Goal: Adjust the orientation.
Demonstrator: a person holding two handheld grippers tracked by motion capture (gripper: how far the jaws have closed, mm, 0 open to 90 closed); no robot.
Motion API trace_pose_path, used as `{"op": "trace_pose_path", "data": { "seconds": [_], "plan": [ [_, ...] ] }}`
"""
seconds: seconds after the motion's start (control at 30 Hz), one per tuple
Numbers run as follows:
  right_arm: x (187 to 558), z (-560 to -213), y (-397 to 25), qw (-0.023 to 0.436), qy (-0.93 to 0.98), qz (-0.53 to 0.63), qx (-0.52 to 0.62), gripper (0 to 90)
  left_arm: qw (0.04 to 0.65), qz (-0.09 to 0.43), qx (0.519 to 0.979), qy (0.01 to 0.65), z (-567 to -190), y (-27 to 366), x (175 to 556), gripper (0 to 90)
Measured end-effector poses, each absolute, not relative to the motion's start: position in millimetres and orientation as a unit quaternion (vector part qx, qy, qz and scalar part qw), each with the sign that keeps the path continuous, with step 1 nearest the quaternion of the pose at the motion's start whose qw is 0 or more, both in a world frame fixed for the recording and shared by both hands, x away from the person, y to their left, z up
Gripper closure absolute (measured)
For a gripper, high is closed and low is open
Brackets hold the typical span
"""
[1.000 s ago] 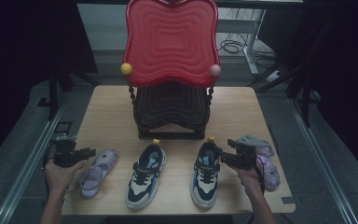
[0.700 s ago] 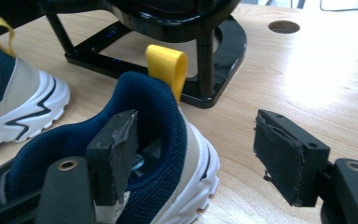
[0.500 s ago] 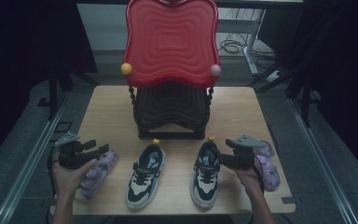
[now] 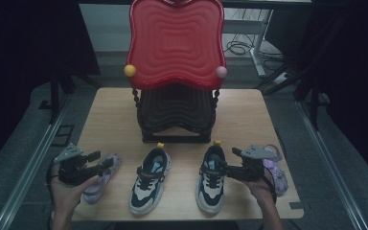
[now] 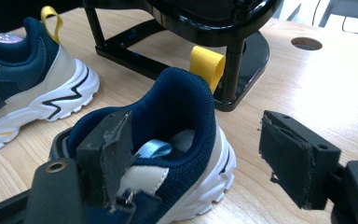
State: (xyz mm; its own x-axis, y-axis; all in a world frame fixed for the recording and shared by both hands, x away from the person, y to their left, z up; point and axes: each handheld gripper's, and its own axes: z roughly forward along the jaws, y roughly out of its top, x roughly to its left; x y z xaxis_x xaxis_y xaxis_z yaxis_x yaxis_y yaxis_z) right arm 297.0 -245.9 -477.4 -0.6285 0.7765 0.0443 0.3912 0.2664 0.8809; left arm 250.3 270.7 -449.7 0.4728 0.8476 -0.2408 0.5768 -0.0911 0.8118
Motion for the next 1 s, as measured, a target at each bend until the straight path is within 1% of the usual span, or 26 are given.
{"op": "trace_pose_path", "data": {
  "seconds": [0.07, 0.2, 0.3, 0.47, 0.5, 0.53, 0.57, 0.67, 0.73, 0.77, 0.83, 0.9, 1.0],
  "plan": [
    [295.1, -476.8, -250.9, 0.202, 0.768, 0.477, 0.376, 25.8, 0.458, 0.146, 0.727, 0.491, -449.2, 265.9, 248.0, 34.5],
    [291.1, -469.2, -258.7, 0.181, 0.773, 0.487, 0.365, 25.7, 0.451, 0.149, 0.732, 0.489, -447.7, 260.2, 244.1, 34.4],
    [290.8, -464.6, -262.4, 0.179, 0.778, 0.474, 0.372, 25.6, 0.450, 0.149, 0.734, 0.486, -445.5, 257.5, 244.5, 34.2],
    [288.2, -469.6, -269.3, 0.182, 0.784, 0.456, 0.381, 25.8, 0.441, 0.139, 0.745, 0.481, -446.3, 252.0, 251.6, 34.3],
    [286.8, -470.1, -270.9, 0.183, 0.783, 0.452, 0.386, 27.0, 0.438, 0.138, 0.747, 0.481, -446.8, 250.6, 253.1, 34.3],
    [285.2, -469.7, -272.8, 0.190, 0.781, 0.449, 0.391, 30.0, 0.436, 0.136, 0.748, 0.481, -447.4, 249.0, 254.3, 34.3],
    [283.4, -467.9, -276.1, 0.200, 0.773, 0.450, 0.399, 34.7, 0.435, 0.135, 0.751, 0.478, -447.7, 248.5, 254.9, 34.3],
    [279.5, -460.6, -283.4, 0.206, 0.781, 0.440, 0.392, 43.0, 0.428, 0.128, 0.756, 0.478, -449.4, 245.6, 255.3, 34.3],
    [274.5, -451.5, -294.4, 0.219, 0.787, 0.432, 0.383, 48.9, 0.424, 0.124, 0.761, 0.475, -450.4, 244.1, 255.7, 34.4],
    [272.5, -448.3, -301.5, 0.224, 0.783, 0.432, 0.387, 52.6, 0.424, 0.121, 0.762, 0.475, -451.0, 243.1, 256.2, 34.5],
    [269.2, -445.7, -316.4, 0.226, 0.778, 0.436, 0.393, 63.3, 0.421, 0.119, 0.764, 0.474, -451.6, 242.0, 257.6, 34.6],
    [267.9, -447.6, -329.5, 0.217, 0.776, 0.438, 0.399, 73.3, 0.417, 0.118, 0.765, 0.476, -452.3, 240.3, 259.9, 34.6],
    [269.0, -454.5, -341.2, 0.192, 0.778, 0.445, 0.401, 81.0, 0.414, 0.117, 0.767, 0.476, -453.6, 237.5, 262.3, 34.6]
  ]
}}
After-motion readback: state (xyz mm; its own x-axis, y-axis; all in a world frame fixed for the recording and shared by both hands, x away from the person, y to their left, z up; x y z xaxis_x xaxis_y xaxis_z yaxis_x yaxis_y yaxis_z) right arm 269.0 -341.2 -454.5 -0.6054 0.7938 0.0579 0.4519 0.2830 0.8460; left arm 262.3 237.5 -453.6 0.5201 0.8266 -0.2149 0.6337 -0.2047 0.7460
